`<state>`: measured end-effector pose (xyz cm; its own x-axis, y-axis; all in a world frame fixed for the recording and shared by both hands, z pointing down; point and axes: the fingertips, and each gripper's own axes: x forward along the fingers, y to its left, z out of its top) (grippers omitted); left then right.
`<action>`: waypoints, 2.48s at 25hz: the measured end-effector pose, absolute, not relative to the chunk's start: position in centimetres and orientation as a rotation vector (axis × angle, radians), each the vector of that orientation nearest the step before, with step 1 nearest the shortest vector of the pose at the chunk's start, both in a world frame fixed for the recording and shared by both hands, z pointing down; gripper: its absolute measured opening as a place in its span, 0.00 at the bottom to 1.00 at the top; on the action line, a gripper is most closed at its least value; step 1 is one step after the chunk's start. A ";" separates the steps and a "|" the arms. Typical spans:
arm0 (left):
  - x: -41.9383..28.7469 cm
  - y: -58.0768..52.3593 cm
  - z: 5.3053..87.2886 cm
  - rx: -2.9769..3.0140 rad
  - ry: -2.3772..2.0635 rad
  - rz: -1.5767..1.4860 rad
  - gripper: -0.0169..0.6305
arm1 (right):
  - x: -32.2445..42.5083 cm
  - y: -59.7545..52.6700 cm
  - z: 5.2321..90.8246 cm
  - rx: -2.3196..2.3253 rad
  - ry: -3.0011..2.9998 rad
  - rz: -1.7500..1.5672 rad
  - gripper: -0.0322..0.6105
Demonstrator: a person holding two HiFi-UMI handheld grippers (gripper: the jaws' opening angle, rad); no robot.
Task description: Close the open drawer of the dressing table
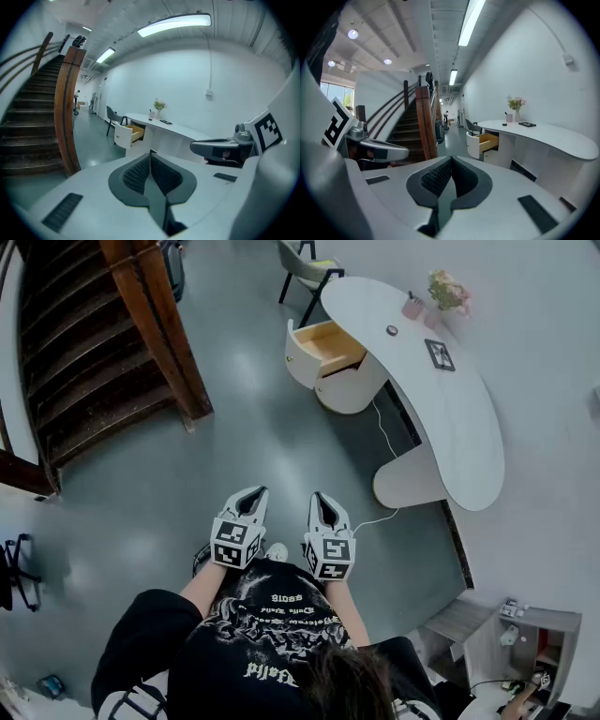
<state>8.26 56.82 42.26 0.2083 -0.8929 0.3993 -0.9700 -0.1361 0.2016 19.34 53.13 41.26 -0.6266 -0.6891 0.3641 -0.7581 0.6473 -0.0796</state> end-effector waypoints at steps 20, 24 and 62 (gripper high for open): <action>7.3 54.8 42.3 2.002 -1.807 0.157 0.07 | 20.6 51.5 41.8 1.180 -2.585 0.413 0.09; 6.6 53.4 42.9 2.014 -1.797 0.147 0.07 | 20.2 49.9 42.3 1.208 -2.561 0.392 0.09; -5.9 28.5 44.2 2.180 -1.596 0.209 0.07 | 5.7 27.7 45.2 1.296 -2.418 0.423 0.09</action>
<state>-5.91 28.53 44.15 0.3264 -0.8720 0.3649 -0.9365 -0.2460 0.2497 5.67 27.67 45.24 -0.5123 -0.7321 0.4490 -0.8410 0.5336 -0.0897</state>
